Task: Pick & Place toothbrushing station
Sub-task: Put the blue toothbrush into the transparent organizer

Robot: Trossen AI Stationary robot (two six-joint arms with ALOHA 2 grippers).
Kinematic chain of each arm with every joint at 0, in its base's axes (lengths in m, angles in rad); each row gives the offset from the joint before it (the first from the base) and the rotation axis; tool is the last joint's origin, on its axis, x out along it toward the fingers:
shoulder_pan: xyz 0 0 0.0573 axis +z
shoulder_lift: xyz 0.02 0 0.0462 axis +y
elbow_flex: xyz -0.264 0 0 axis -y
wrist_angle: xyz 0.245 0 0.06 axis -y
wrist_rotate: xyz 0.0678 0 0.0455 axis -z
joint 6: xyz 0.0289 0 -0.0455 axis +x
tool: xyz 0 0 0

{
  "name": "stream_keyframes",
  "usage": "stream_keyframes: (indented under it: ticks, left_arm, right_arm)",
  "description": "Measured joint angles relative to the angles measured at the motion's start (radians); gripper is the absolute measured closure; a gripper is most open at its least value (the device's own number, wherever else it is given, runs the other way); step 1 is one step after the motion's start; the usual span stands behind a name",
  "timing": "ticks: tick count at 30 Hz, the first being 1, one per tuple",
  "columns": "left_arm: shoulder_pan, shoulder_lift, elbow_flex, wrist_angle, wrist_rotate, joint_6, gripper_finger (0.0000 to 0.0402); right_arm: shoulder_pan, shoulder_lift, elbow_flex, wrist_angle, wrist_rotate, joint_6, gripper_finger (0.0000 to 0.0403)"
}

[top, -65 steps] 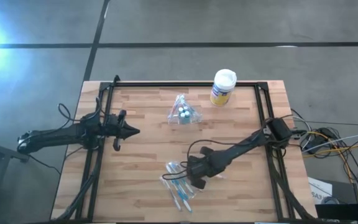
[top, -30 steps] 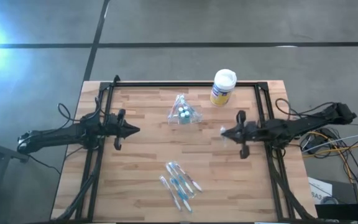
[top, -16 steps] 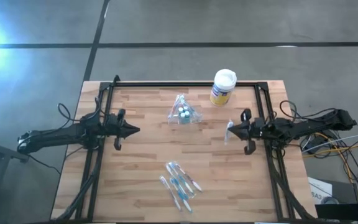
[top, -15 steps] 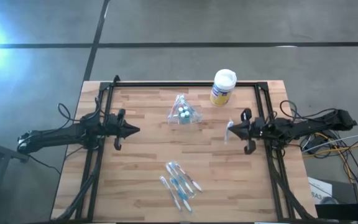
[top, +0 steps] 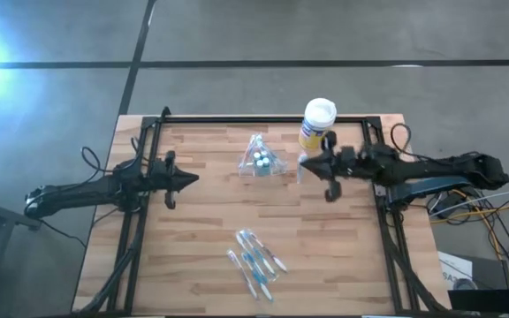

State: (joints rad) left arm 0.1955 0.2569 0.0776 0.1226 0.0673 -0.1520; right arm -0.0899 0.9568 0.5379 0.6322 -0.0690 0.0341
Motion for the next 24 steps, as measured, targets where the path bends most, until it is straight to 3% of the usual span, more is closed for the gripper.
stream_keyframes:
  ticks: [6, 13, 24]
  left_arm:
    - [0.000, 0.000, 0.000, 0.000, -0.001, 0.000, 0.0388]
    - [0.000, 0.000, 0.000, 0.000, -0.001, -0.005, 0.0388]
    - [0.001, 0.000, 0.000, 0.000, -0.002, -0.034, 0.0388]
  right_arm:
    - [-0.139, 0.227, 0.124, 0.038, -0.015, -0.018, 0.0395]
    - [-0.220, 0.455, 0.147, 0.169, 0.029, -0.016, 0.0395]
    - [-0.251, 0.632, 0.133, 0.308, 0.148, -0.016, 0.0395]
